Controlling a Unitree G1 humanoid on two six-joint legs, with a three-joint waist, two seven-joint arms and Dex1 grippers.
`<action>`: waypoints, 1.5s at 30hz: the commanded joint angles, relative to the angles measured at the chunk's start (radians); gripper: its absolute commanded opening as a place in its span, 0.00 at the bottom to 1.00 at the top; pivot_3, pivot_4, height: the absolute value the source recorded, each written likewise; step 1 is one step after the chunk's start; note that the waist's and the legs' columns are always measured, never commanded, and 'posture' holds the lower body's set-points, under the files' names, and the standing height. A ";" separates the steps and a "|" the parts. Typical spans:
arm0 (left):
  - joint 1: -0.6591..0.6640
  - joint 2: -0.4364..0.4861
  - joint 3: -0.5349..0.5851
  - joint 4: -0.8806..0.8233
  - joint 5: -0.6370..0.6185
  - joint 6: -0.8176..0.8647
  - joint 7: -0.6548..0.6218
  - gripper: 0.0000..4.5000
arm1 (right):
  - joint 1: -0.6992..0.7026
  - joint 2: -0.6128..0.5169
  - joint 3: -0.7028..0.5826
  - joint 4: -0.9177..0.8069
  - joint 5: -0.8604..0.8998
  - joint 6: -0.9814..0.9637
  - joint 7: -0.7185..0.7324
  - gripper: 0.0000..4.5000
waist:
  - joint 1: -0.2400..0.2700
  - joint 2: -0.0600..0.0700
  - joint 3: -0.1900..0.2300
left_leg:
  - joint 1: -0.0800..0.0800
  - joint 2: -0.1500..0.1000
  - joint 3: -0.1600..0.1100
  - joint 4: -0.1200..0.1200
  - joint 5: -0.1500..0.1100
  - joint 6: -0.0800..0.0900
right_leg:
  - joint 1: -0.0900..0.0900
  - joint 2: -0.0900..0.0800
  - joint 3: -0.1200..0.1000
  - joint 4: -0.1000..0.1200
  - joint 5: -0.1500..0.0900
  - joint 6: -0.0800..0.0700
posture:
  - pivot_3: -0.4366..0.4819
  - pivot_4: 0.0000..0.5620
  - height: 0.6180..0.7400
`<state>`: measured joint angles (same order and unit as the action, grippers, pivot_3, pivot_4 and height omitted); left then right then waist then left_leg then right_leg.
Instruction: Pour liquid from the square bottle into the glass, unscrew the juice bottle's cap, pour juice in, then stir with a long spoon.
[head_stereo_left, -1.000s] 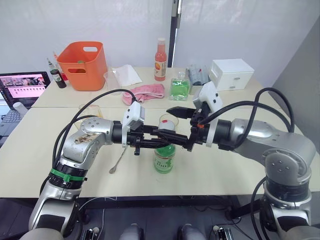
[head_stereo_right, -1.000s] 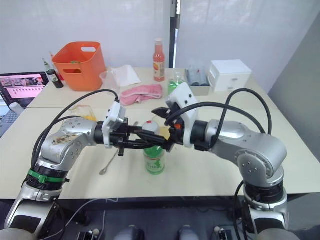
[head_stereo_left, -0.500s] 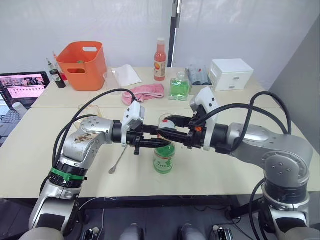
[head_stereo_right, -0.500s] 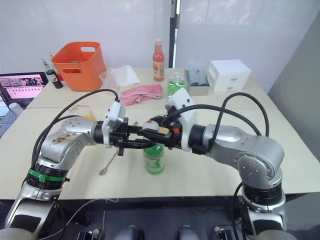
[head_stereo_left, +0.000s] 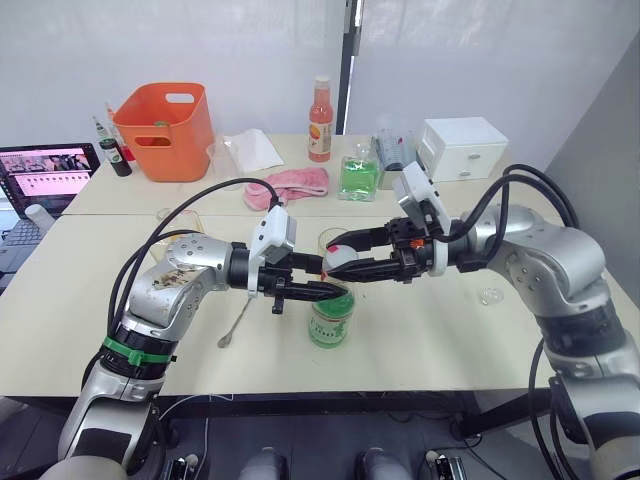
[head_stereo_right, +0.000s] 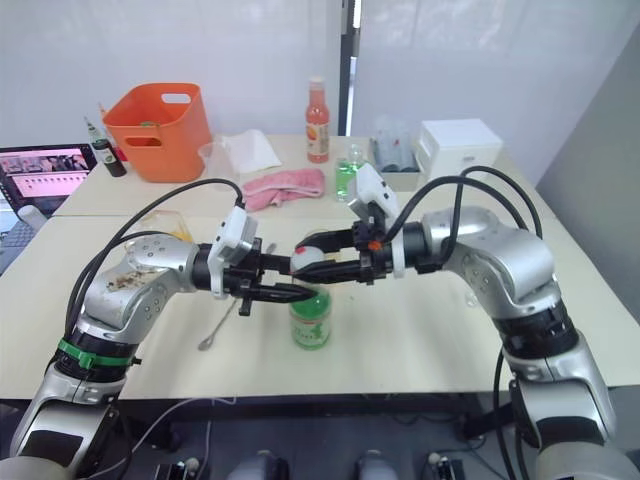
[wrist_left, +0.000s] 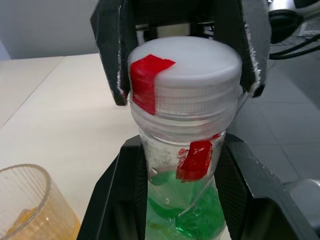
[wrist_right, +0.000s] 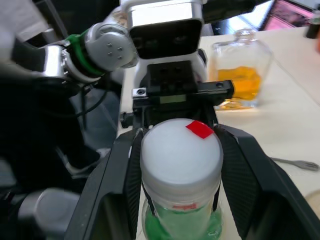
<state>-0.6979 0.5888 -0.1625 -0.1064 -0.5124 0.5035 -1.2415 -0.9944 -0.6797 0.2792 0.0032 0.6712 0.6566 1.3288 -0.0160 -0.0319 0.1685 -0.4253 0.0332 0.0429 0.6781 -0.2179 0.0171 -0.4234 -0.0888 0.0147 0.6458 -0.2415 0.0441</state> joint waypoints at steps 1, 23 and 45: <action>0.019 0.015 -0.004 0.009 -0.001 0.030 -0.013 0.32 | -0.149 0.034 0.124 0.263 -0.110 -0.159 0.278 0.38 | -0.003 0.000 0.000 | 0.000 0.000 0.000 0.000 0.000 0.000 | 0.000 0.000 0.000 0.000 0.000 0.000 | 0.48 0.27 0.79; -0.010 -0.003 -0.001 0.081 0.016 0.002 -0.025 0.32 | 0.178 -0.004 -0.263 -0.427 0.109 0.278 -0.440 1.00 | 0.004 0.000 0.000 | 0.000 0.001 -0.004 0.000 0.000 0.000 | -0.001 -0.001 0.000 0.002 0.000 0.000 | 0.48 0.27 0.79; -0.002 -0.009 -0.005 0.055 0.010 0.016 -0.026 0.32 | 0.249 0.179 -0.360 -0.596 0.264 0.556 -0.951 0.83 | 0.005 0.000 0.000 | 0.000 -0.001 -0.006 0.001 0.000 0.000 | 0.000 -0.001 0.000 0.002 0.000 0.000 | 0.48 0.27 0.79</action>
<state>-0.7132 0.5719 -0.1477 -0.0359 -0.5116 0.5017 -1.2565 -0.7353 -0.4993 -0.0613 -0.5778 0.9239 1.2277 0.3827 -0.0111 -0.0320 0.1684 -0.4256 0.0328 0.0365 0.6789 -0.2179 0.0170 -0.4230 -0.0900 0.0144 0.6473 -0.2415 0.0440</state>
